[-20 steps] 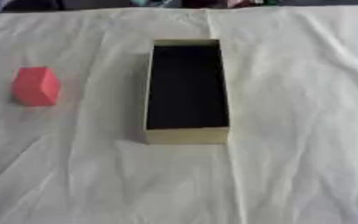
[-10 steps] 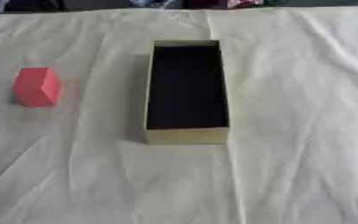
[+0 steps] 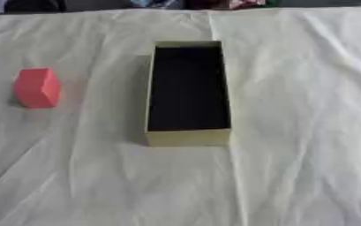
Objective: Pick up objects on the table and place them in the box.
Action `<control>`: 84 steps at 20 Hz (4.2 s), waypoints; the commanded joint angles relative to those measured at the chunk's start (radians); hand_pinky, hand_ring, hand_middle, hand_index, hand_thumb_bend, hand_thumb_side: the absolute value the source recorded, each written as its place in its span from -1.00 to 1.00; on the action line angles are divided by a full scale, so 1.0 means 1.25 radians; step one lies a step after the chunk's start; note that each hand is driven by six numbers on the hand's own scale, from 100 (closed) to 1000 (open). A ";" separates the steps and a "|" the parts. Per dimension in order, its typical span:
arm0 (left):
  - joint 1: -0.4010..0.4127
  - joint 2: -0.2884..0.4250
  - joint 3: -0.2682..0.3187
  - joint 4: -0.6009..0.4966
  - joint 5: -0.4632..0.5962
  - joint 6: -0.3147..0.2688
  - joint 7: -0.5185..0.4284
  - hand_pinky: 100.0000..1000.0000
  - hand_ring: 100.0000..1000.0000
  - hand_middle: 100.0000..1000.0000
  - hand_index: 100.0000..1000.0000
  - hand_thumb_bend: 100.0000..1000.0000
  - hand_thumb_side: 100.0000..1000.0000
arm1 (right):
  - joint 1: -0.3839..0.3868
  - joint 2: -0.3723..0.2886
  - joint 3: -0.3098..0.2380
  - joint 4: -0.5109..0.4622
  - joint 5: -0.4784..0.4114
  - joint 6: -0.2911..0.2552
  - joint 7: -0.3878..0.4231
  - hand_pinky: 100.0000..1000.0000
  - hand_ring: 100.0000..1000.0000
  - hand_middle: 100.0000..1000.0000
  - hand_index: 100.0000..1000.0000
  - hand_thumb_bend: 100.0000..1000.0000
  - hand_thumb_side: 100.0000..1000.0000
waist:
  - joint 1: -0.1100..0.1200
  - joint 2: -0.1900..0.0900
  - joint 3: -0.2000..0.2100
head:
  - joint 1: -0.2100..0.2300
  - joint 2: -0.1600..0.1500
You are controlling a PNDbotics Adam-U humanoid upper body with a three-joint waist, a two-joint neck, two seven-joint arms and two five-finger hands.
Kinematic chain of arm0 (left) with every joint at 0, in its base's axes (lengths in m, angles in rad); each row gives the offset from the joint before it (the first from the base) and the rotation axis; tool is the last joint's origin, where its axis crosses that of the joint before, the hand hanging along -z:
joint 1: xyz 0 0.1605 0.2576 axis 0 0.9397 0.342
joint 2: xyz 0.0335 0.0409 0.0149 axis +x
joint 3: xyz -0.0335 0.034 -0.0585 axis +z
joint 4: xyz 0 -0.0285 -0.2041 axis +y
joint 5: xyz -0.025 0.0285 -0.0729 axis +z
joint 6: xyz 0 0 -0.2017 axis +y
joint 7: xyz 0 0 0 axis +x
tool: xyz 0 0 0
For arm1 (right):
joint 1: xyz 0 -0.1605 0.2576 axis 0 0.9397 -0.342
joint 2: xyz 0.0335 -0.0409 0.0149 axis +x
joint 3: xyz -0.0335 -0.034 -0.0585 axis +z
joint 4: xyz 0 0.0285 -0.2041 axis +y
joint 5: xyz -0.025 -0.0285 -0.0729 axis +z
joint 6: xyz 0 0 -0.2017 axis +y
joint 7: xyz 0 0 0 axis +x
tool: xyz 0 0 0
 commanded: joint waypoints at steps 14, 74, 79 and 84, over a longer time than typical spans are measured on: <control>0.001 0.013 0.013 -0.016 -0.007 -0.002 0.005 0.30 0.41 0.45 0.56 -0.47 -1.00 | -0.003 -0.010 -0.011 -0.011 0.007 -0.004 -0.001 0.73 0.63 0.65 0.65 -1.00 -0.03 | -0.007 -0.023 -0.001 | -0.001 -0.014; -0.353 0.161 -0.443 0.635 -0.495 -0.290 -0.463 0.84 0.80 0.80 0.93 0.66 -1.00 | -0.010 -0.027 0.010 -0.011 0.004 0.013 0.021 0.72 0.62 0.64 0.64 -1.00 -0.04 | 0.003 -0.044 -0.022 | 0.018 0.008; -0.365 0.152 -0.408 0.691 -0.562 -0.357 -0.530 0.83 0.80 0.80 0.92 0.68 -0.98 | -0.007 -0.026 0.010 -0.011 0.005 0.016 0.020 0.72 0.62 0.64 0.64 -1.00 -0.04 | 0.003 -0.044 -0.017 | 0.019 0.007; -0.385 0.138 -0.358 0.730 -0.628 -0.424 -0.597 0.82 0.80 0.79 0.90 0.86 -0.76 | -0.003 -0.027 0.011 -0.011 0.007 0.018 0.018 0.72 0.62 0.64 0.64 -1.00 -0.04 | 0.005 -0.044 -0.011 | 0.018 0.008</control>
